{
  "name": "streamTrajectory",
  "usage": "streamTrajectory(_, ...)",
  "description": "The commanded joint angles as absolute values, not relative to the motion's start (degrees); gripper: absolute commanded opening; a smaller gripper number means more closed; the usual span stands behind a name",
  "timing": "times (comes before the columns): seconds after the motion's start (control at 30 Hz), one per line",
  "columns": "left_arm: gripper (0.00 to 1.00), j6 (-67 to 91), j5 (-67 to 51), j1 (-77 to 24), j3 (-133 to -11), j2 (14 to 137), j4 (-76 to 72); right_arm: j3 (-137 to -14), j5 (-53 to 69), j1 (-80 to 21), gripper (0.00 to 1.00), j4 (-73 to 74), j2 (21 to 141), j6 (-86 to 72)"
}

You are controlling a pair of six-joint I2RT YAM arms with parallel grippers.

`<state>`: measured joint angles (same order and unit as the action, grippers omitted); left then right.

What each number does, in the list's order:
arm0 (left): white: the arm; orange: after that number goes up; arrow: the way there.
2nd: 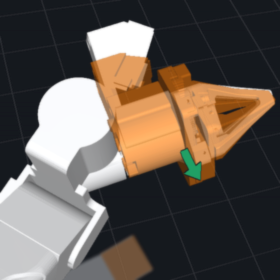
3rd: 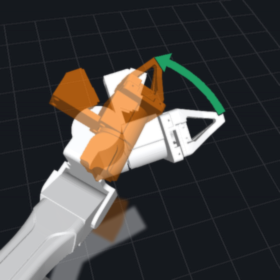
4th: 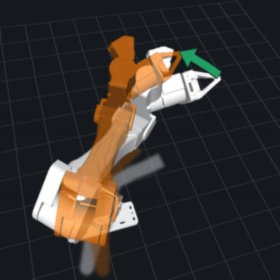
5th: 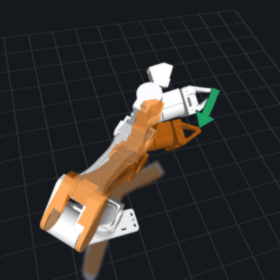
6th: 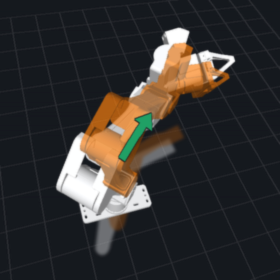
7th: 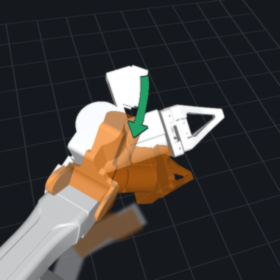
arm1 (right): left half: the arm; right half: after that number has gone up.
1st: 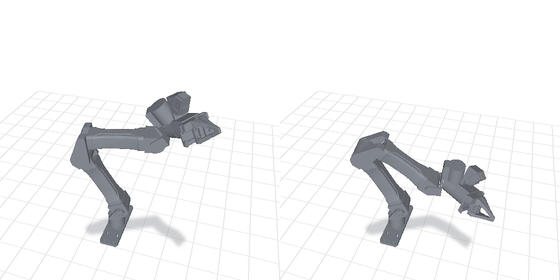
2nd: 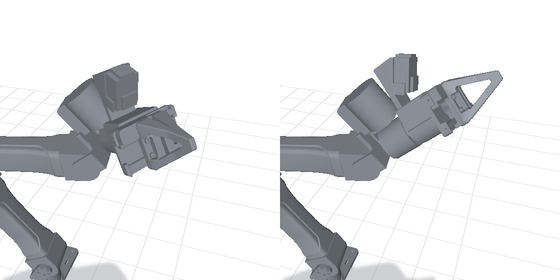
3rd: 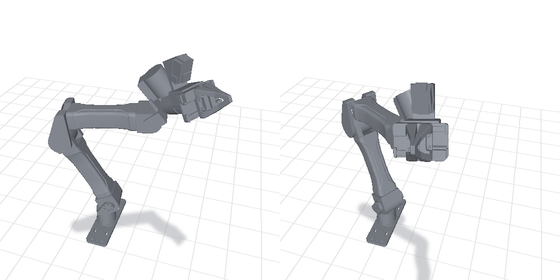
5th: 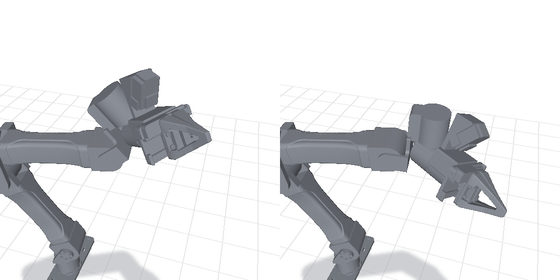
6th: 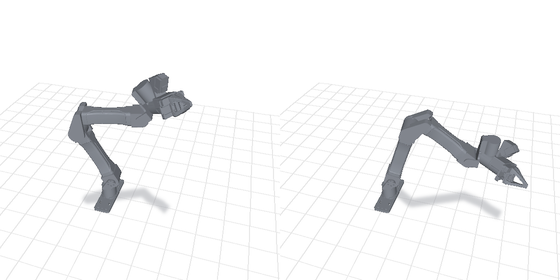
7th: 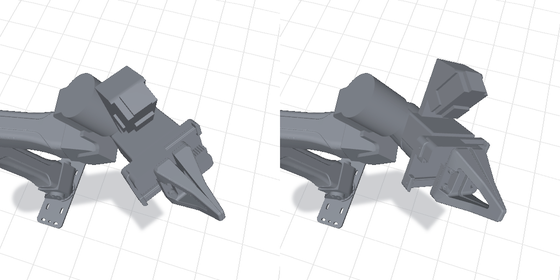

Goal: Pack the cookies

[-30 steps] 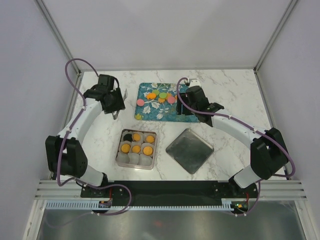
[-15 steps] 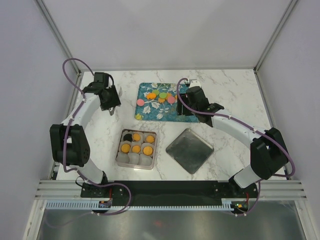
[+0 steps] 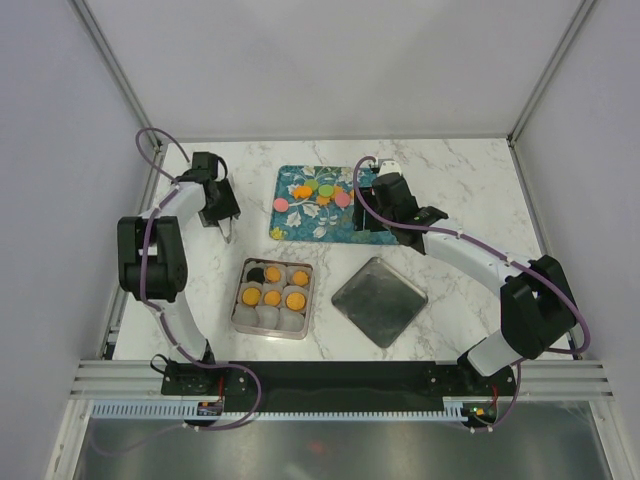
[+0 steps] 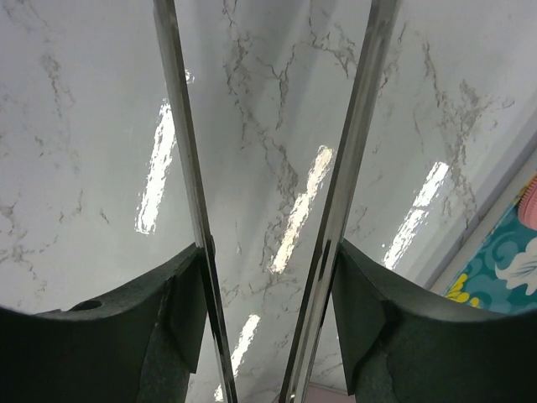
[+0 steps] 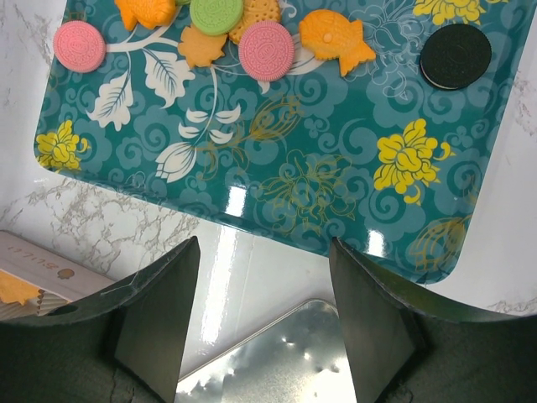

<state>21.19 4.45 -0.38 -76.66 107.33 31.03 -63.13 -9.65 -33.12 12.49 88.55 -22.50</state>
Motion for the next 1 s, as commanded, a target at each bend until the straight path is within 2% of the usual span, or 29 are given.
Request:
streamTrajectory(0.0, 0.64, 21.44, 6.24, -0.18, -79.8, 108.98, 27.6, -62.93, -9.23, -32.87, 0.72, 10.37, 87.8, -22.76)
streamTrajectory(0.6, 0.78, 22.58, 6.06, -0.18, -81.21, 113.47, 27.16, -60.73, -8.7, -32.87, 0.72, 12.13, 86.4, -24.34)
streamTrajectory(0.83, 0.8, 25.4, 7.64, -0.18, -82.7, 106.45, 27.16, -61.61, -11.69, -32.96, 0.72, 17.13, 83.68, -24.87)
streamTrajectory(0.97, 0.8, 25.93, 8.53, -0.18, -81.92, 96.55, 27.42, -60.82, -12.65, -32.78, 0.72, 20.91, 79.56, -26.71)
